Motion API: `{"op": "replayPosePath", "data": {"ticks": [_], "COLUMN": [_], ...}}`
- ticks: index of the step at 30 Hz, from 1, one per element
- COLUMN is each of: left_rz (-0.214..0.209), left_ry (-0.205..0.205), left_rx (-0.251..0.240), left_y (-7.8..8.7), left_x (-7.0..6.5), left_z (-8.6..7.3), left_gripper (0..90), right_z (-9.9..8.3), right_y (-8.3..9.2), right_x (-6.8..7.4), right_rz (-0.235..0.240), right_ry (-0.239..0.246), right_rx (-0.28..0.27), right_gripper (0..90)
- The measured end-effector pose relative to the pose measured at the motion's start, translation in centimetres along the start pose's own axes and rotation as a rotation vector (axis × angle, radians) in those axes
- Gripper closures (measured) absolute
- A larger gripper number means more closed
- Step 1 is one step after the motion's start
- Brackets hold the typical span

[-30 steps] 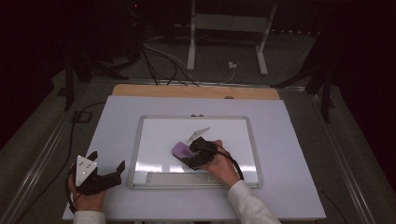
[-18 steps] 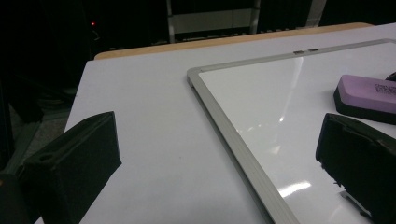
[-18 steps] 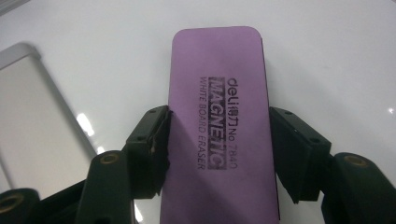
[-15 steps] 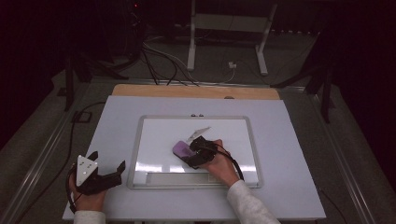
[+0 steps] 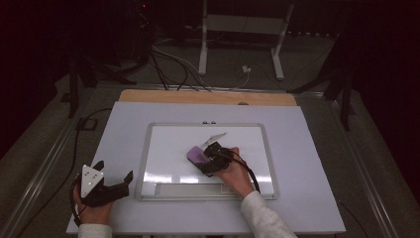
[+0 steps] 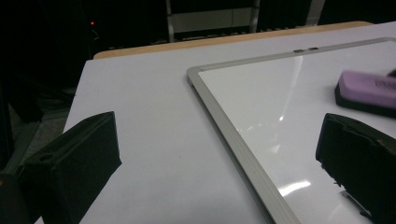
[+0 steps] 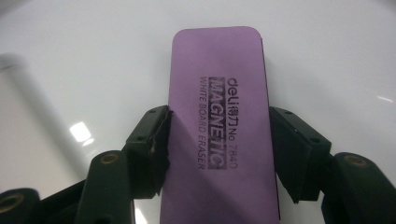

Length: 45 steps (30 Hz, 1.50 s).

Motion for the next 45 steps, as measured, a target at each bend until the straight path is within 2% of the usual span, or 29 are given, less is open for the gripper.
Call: {"op": "replayPosePath", "data": {"ticks": [3, 5, 8, 12, 17, 22, 26, 29, 33, 45], "left_rz": [0.001, 0.001, 0.002, 0.005, 0.003, 0.01, 0.009, 0.009, 0.008, 0.006], "left_ry": [-0.001, 0.002, 0.007, 0.015, 0.008, 0.007, 0.008, 0.006, 0.006, 0.004], "left_rx": [-0.001, -0.001, 0.0, -0.006, 0.004, -0.005, 0.001, -0.001, 0.003, 0.003], "left_y": [0.0, 0.0, 0.1, 0.2, 0.1, 0.5, 0.4, 0.3, 0.3, 0.2], "left_x": [0.0, 0.1, 0.2, 0.5, 0.3, 0.3, 0.2, 0.2, 0.2, 0.2], "left_z": [0.0, -0.1, -0.2, -0.2, -0.3, -0.2, -0.2, -0.2, -0.2, -0.2], "left_gripper": [0.6, 0.6, 0.6, 0.6, 0.6, 0.6, 0.6, 0.6, 0.6, 0.6], "right_z": [0.0, 0.1, 0.3, 0.1, -0.7, -1.7, -2.3, -2.7, -3.1, -3.3], "right_y": [0.2, 0.1, -0.2, -0.6, -0.4, 0.1, 0.4, 0.6, 0.8, 1.0], "right_x": [1.7, 1.6, 0.1, -2.7, -5.3, -6.9, -7.9, -8.5, -9.1, -9.2], "right_rz": [0.064, 0.059, -0.01, -0.101, -0.182, -0.236, -0.254, -0.274, -0.271, -0.267], "right_ry": [0.071, 0.065, -0.006, -0.13, -0.235, -0.292, -0.327, -0.336, -0.352, -0.337], "right_rx": [-0.013, -0.011, 0.001, 0.015, 0.027, 0.035, 0.041, 0.044, 0.044, 0.048], "right_gripper": [41.0, 41.0, 41.1, 41.0, 41.0, 40.9, 40.9, 40.9, 40.9, 39.5]}}
Point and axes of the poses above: each handheld gripper's, and its own axes: y roughly backward along the jaws, z roughly out of its top, x roughly to its left, the point moved 6 cm from there along -y, roughly forward along the jaws, and after that the axes turned 14 degrees about -z, right-handed, at the moved point
